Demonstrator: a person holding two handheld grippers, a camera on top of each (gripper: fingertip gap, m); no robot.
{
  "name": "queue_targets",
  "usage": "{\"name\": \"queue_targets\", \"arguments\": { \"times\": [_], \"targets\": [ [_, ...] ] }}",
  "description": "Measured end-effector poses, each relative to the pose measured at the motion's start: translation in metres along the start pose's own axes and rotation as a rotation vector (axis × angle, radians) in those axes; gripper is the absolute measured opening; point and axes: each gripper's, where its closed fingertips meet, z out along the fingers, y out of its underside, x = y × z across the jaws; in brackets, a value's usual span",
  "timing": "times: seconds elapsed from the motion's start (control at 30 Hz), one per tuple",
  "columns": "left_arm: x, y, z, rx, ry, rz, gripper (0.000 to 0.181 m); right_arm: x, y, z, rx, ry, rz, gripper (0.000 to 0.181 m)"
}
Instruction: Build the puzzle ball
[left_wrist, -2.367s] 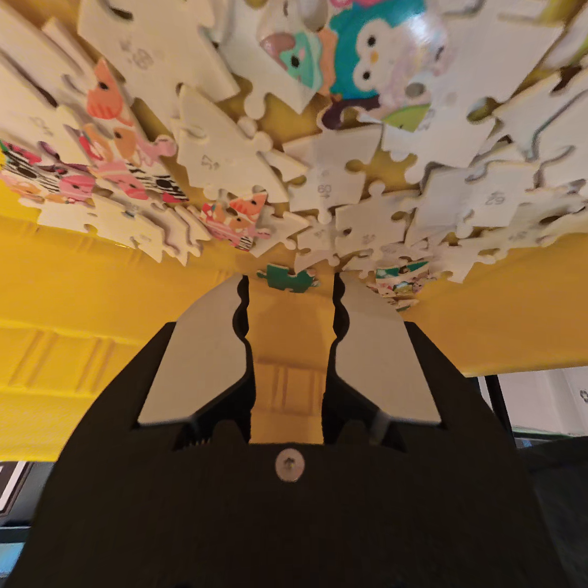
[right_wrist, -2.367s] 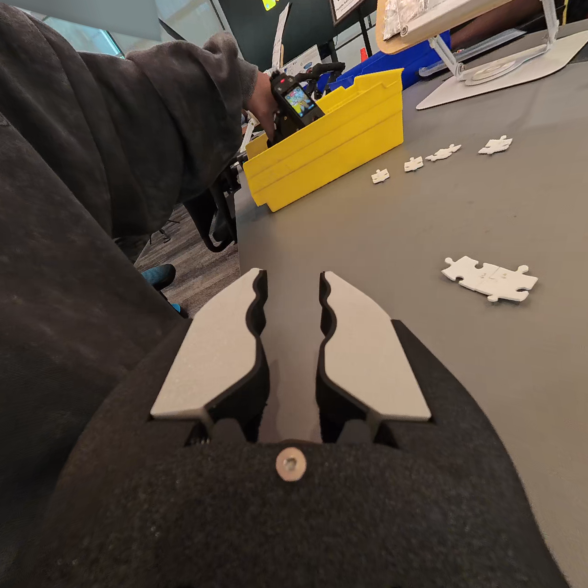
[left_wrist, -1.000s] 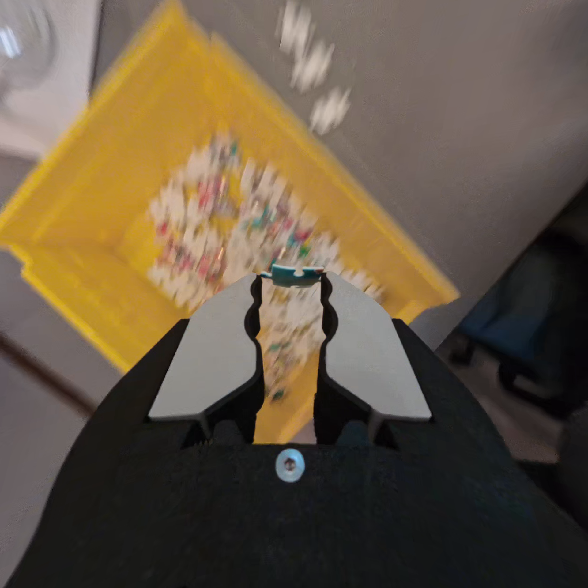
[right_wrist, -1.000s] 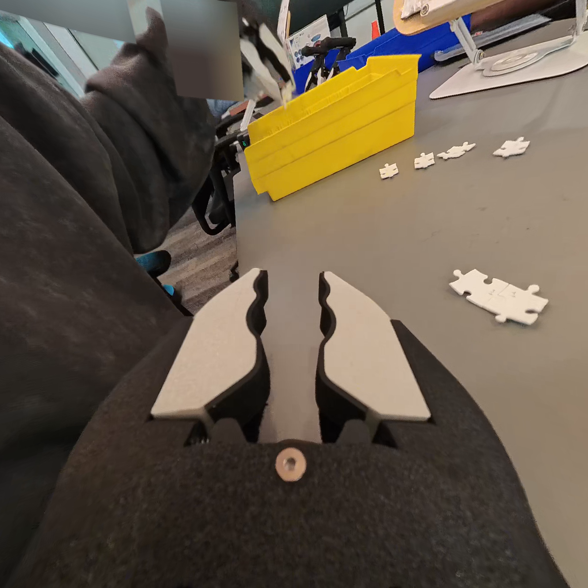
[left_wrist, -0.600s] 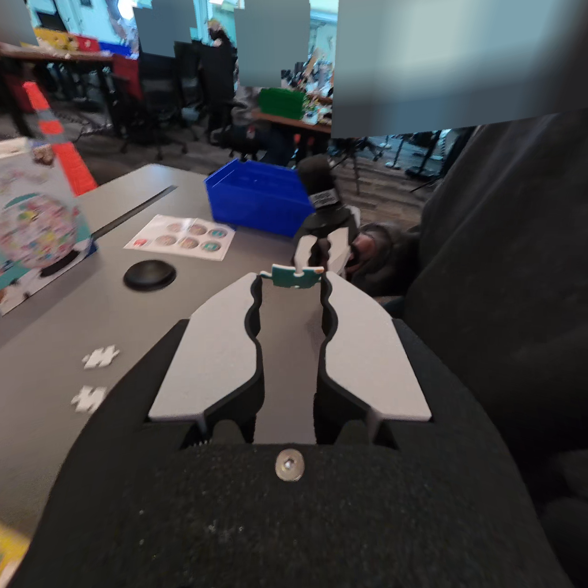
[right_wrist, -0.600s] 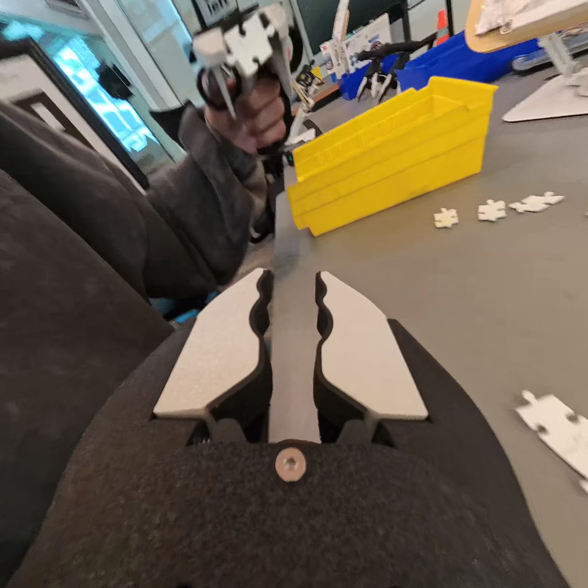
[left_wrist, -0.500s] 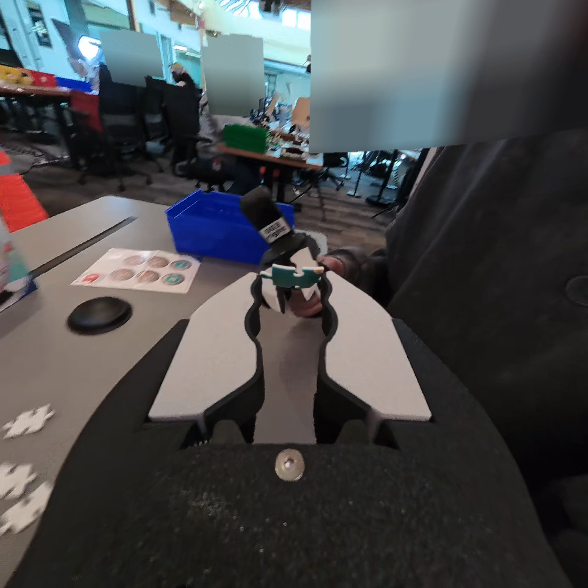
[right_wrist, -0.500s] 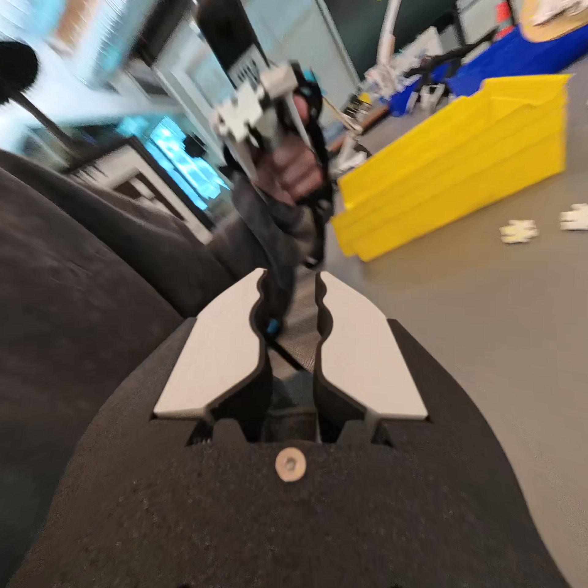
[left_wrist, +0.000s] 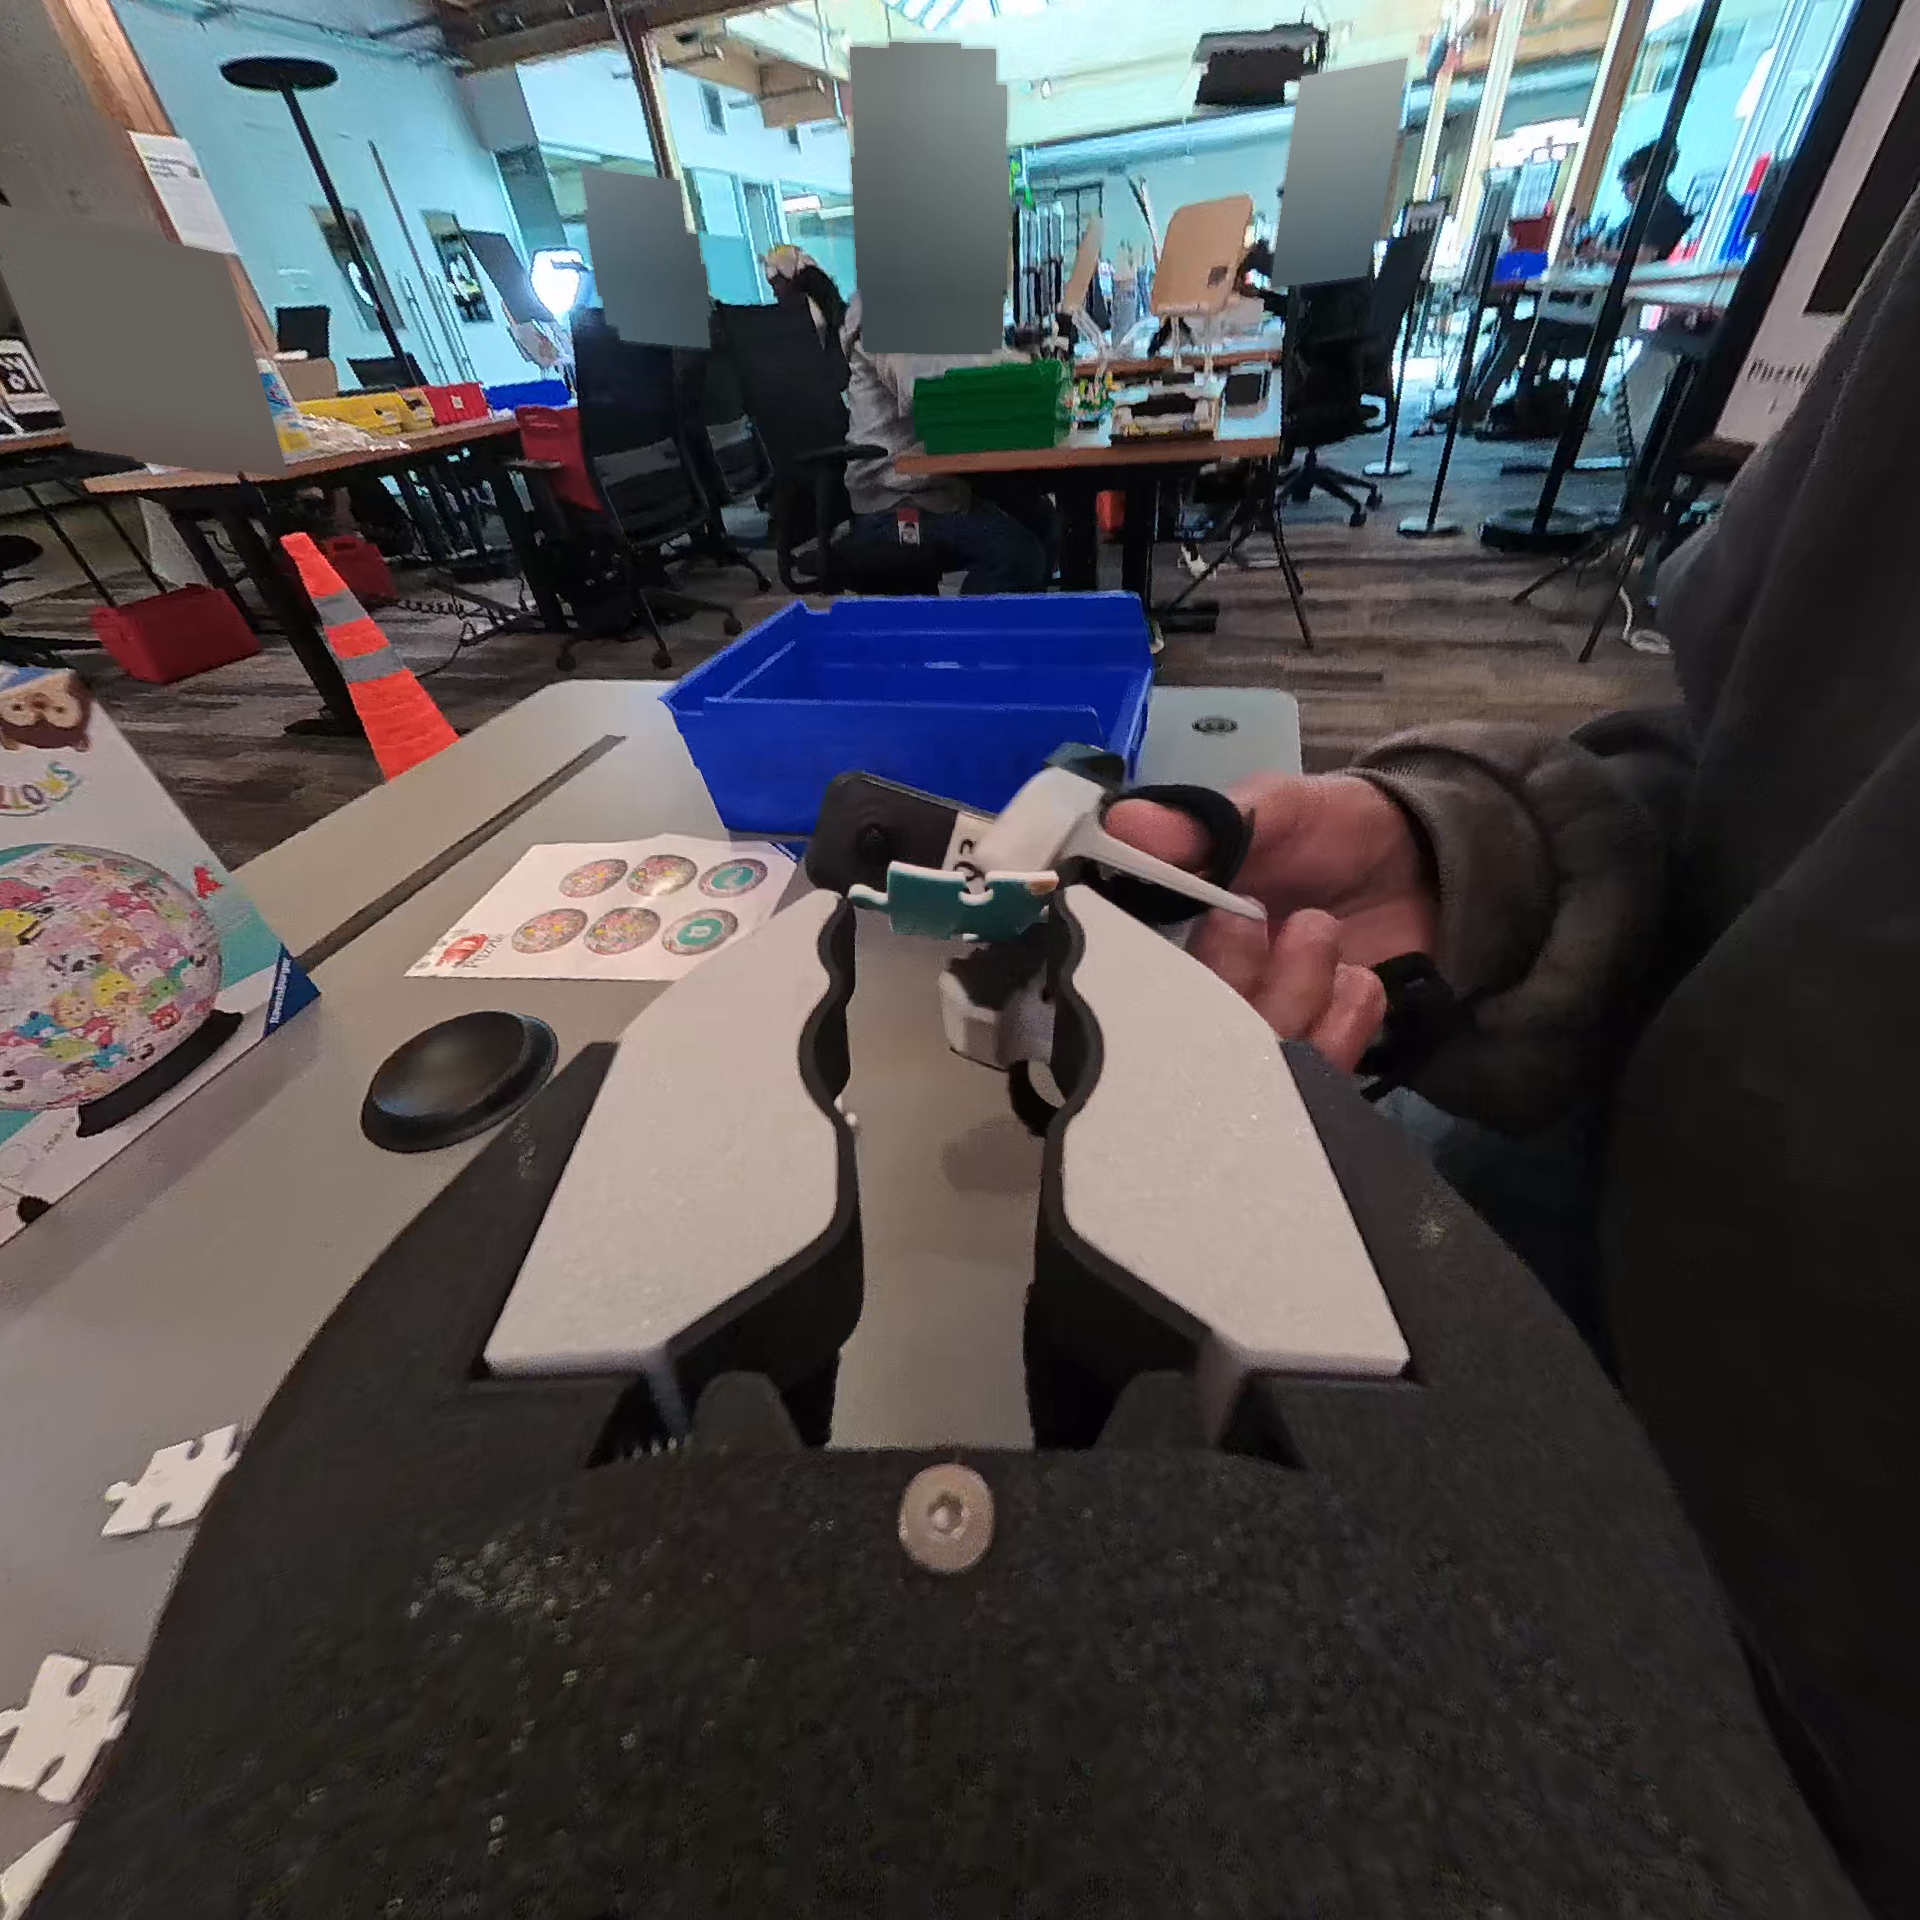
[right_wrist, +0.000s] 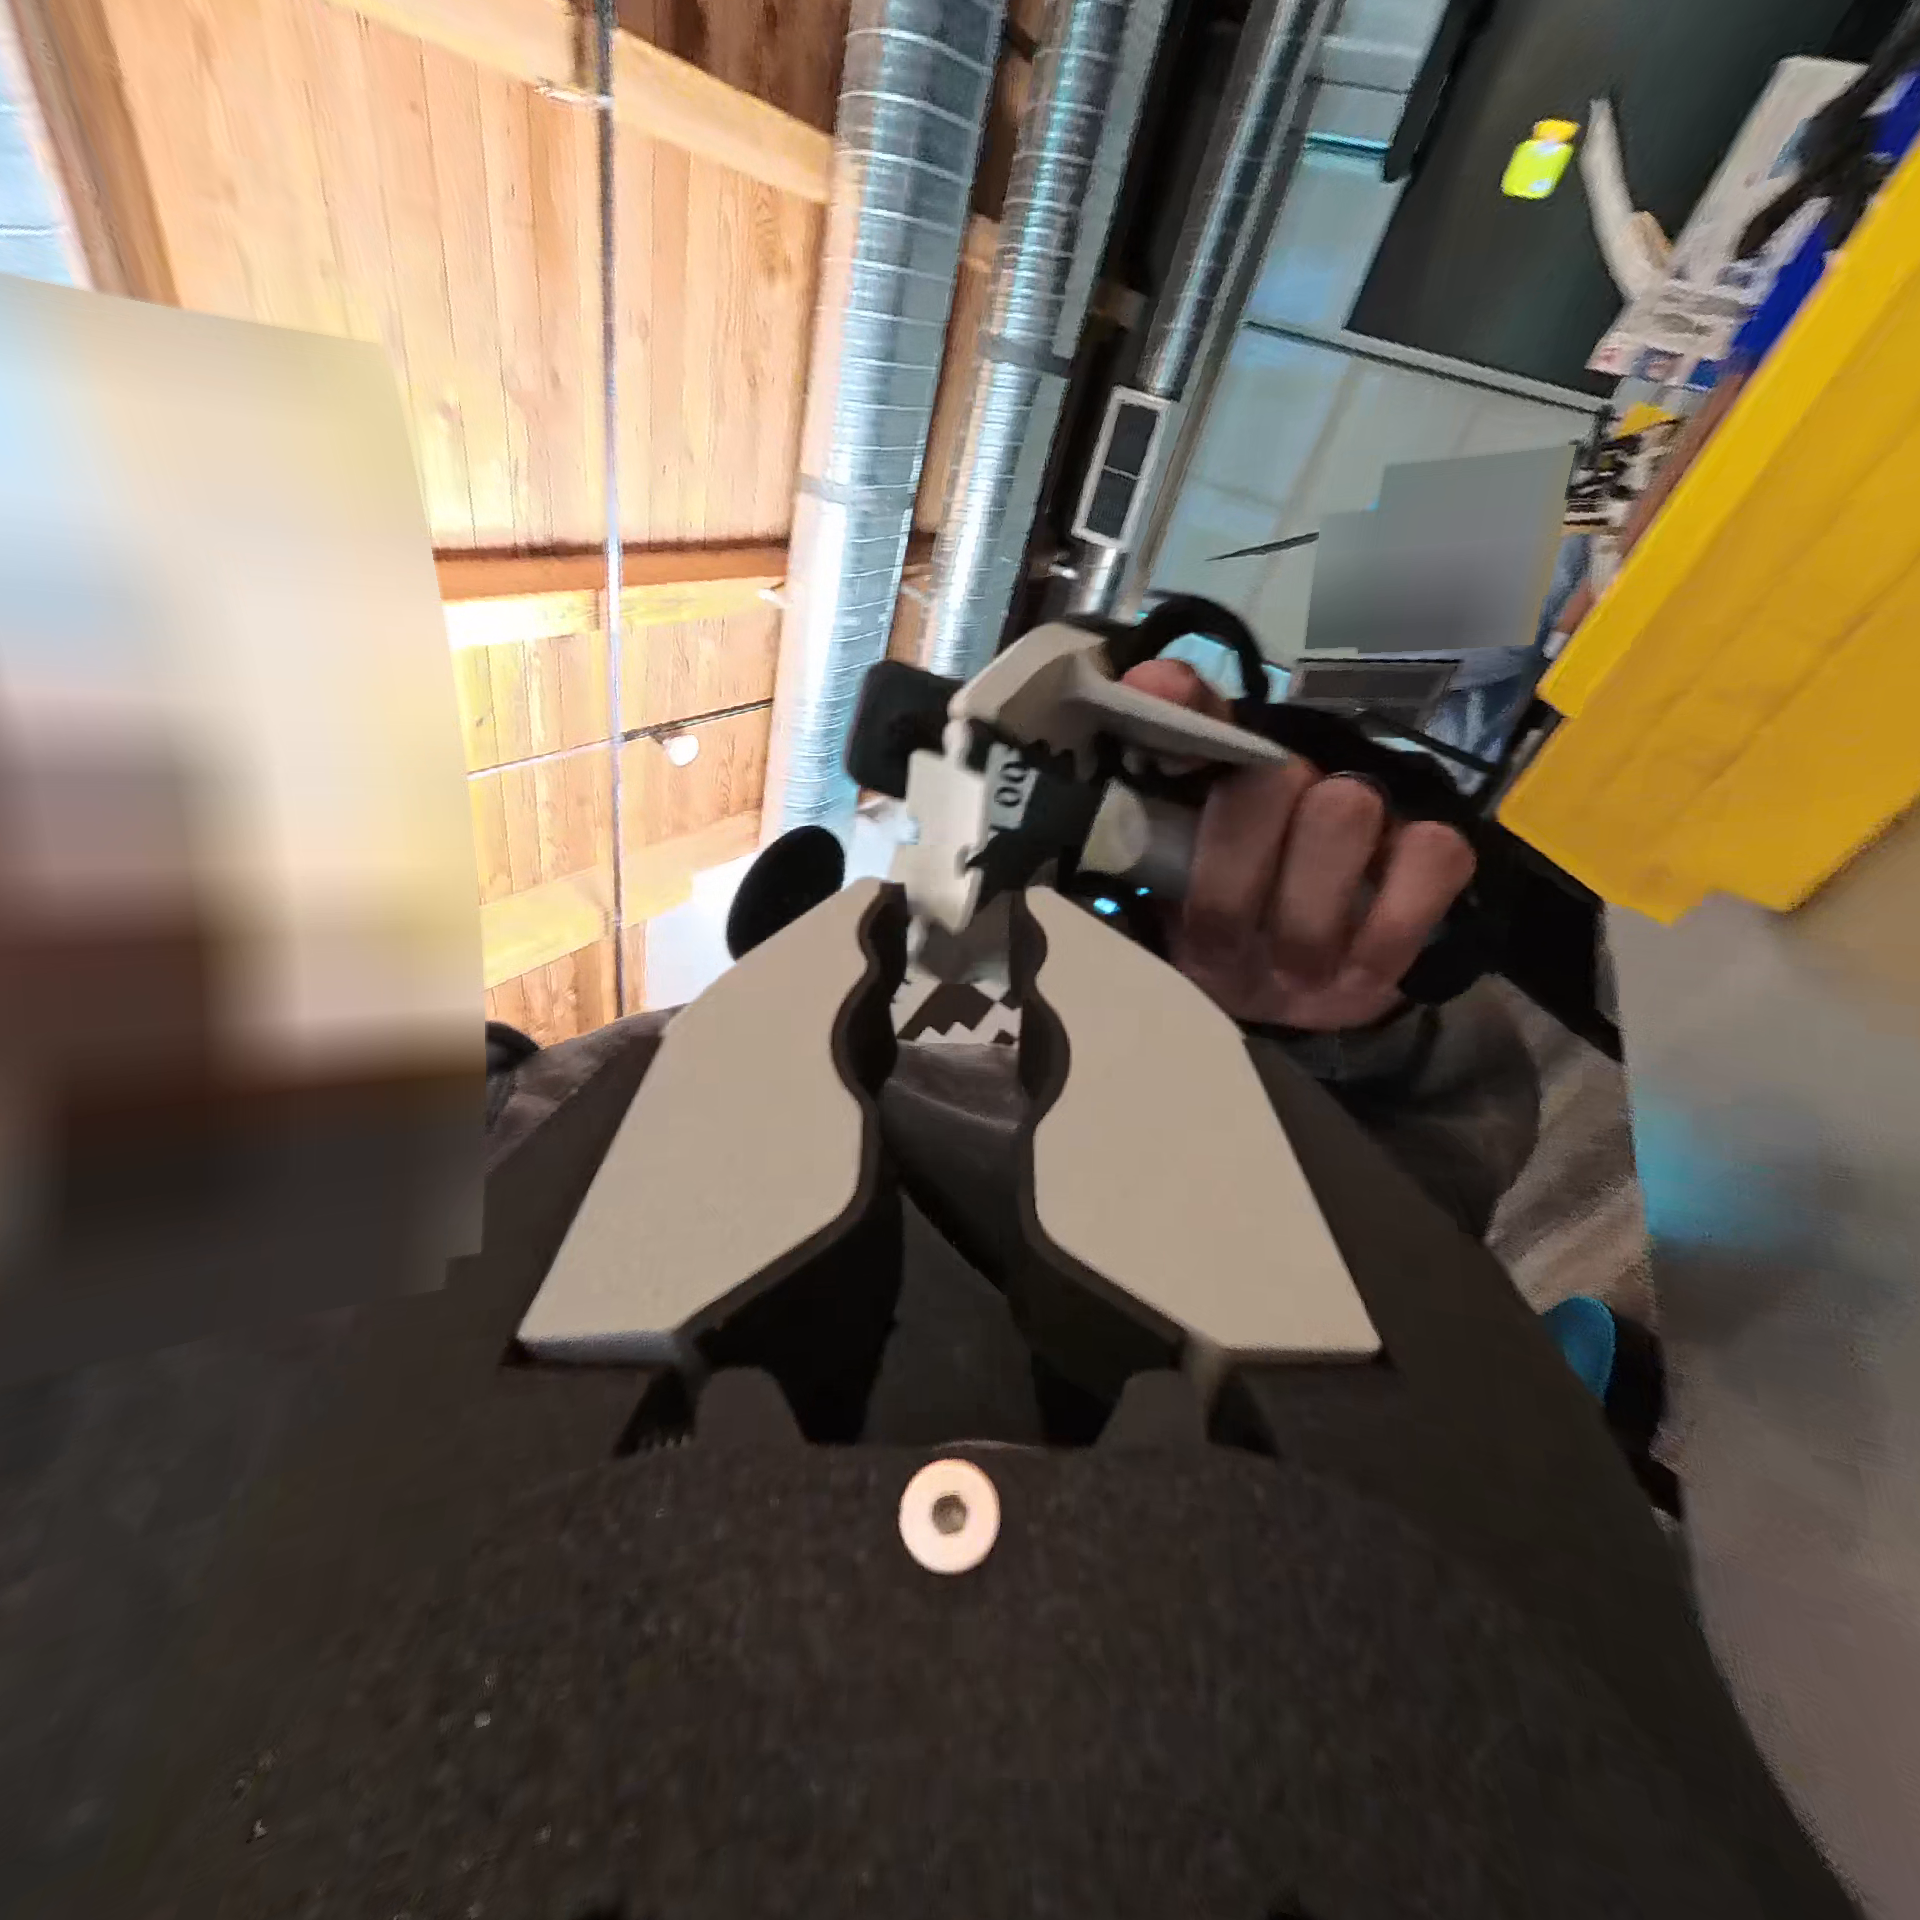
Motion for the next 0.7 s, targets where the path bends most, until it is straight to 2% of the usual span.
{"name": "queue_targets", "arguments": {
  "times": [0.07, 0.13, 0.2, 0.33, 0.47, 0.53, 0.6, 0.7],
  "targets": [
    [0.004, 0.009, 0.006, -0.036, -0.012, 0.022, 0.035, 0.001, -0.003, -0.007, 0.021, -0.013, 0.017, 0.007],
    [0.008, 0.016, 0.009, -0.063, -0.014, 0.033, 0.026, 0.002, -0.004, -0.013, 0.023, -0.003, 0.033, 0.004],
    [0.009, 0.026, 0.01, -0.101, -0.031, 0.017, 0.029, 0.007, -0.002, -0.02, -0.001, 0.061, 0.007, 0.003],
    [0.008, 0.04, 0.007, -0.128, -0.017, -0.137, 0.043, 0.026, -0.005, -0.041, -0.065, 0.254, -0.08, 0.003],
    [-0.002, 0.053, 0.003, -0.138, -0.035, -0.302, 0.043, 0.049, -0.008, -0.063, -0.157, 0.489, -0.225, 0.003],
    [-0.004, 0.06, 0.007, -0.14, -0.025, -0.377, 0.042, 0.059, 0.0, -0.069, -0.255, 0.576, -0.292, 0.003],
    [-0.006, 0.069, 0.011, -0.152, -0.023, -0.446, 0.039, 0.066, 0.008, -0.07, -0.32, 0.625, -0.344, 0.003],
    [-0.008, 0.087, 0.016, -0.188, -0.011, -0.532, 0.03, 0.068, 0.009, -0.067, -0.308, 0.624, -0.362, 0.003]
  ]
}}
